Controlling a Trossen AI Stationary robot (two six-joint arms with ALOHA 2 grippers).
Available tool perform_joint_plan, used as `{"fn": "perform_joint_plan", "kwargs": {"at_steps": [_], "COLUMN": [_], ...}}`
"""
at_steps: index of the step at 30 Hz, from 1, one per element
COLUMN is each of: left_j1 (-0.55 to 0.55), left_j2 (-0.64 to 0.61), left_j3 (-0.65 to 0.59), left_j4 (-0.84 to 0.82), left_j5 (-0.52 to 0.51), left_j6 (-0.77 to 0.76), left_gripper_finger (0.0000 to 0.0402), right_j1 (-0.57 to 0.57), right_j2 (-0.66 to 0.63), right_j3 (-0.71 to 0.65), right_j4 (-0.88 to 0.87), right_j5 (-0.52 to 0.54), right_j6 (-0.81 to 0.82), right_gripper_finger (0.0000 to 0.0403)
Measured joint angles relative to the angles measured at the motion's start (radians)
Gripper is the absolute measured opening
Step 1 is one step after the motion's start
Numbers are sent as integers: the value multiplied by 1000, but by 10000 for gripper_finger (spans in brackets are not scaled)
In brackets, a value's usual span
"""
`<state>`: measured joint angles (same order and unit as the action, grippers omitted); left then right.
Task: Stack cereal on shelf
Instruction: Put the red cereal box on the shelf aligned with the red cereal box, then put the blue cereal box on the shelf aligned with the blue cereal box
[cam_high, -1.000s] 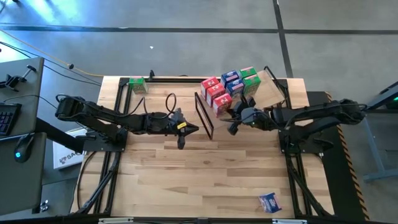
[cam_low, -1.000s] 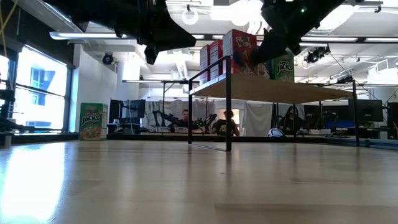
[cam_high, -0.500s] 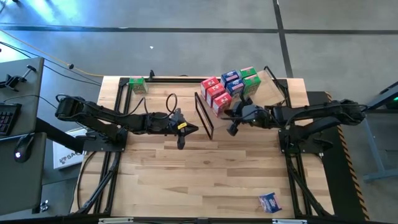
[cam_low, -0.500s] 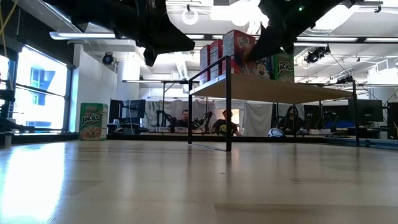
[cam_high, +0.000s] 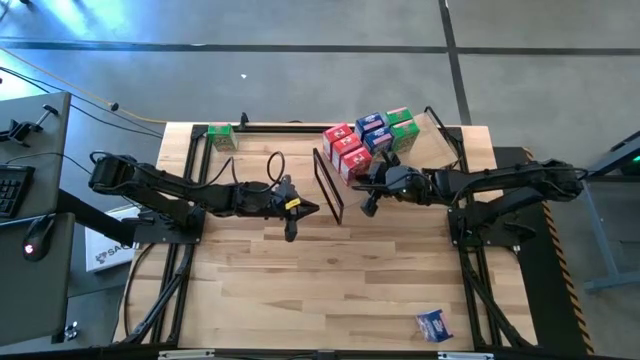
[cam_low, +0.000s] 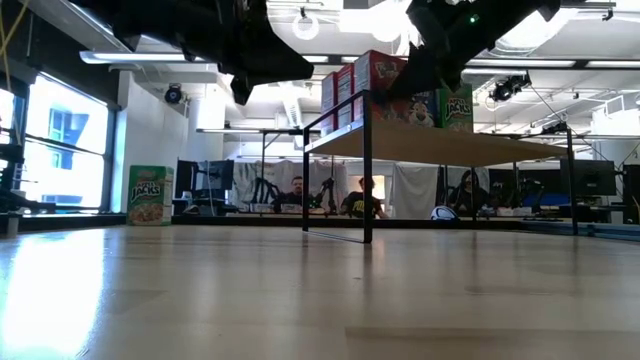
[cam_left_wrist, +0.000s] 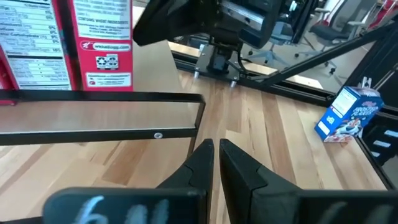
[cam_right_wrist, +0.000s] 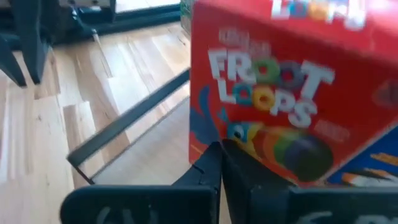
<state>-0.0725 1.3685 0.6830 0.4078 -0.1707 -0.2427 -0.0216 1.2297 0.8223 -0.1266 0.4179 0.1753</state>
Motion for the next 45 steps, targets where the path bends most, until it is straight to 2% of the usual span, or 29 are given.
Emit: {"fn": "perform_joint_plan", "kwargs": {"at_steps": [5,9,13,18,21,24,30,33,37,45], "left_j1": [0,0,0,0,0,0,-1,-1,0,0], "left_j2": [0,0,1,16,22,21,21,21,21,21], "left_j3": [0,0,0,1,0,0,0,0,0,0], "left_j4": [0,1,4,20,10,18,15,16,16,16], "left_j5": [0,0,0,0,4,24,32,33,34,34], "left_j6": [11,17,27,27,23,18,9,1,0,-6], "left_gripper_finger": [19,19,19,19,19,19,19,19,19,19], "right_j1": [18,89,215,424,557,676,851,919,981,1039], "right_j2": [-17,-46,-45,-37,-33,-10,63,125,207,323], "right_j3": [6,91,210,263,260,260,272,285,328,421], "right_j4": [-3,-189,-492,-761,-855,-888,-898,-896,-900,-908], "right_j5": [-8,-18,-15,-6,-18,-59,-203,-286,-388,-411], "right_j6": [3,77,270,646,896,1109,1494,1670,1813,1942], "right_gripper_finger": [0,0,0,7,37,88,213,259,284,287]}}
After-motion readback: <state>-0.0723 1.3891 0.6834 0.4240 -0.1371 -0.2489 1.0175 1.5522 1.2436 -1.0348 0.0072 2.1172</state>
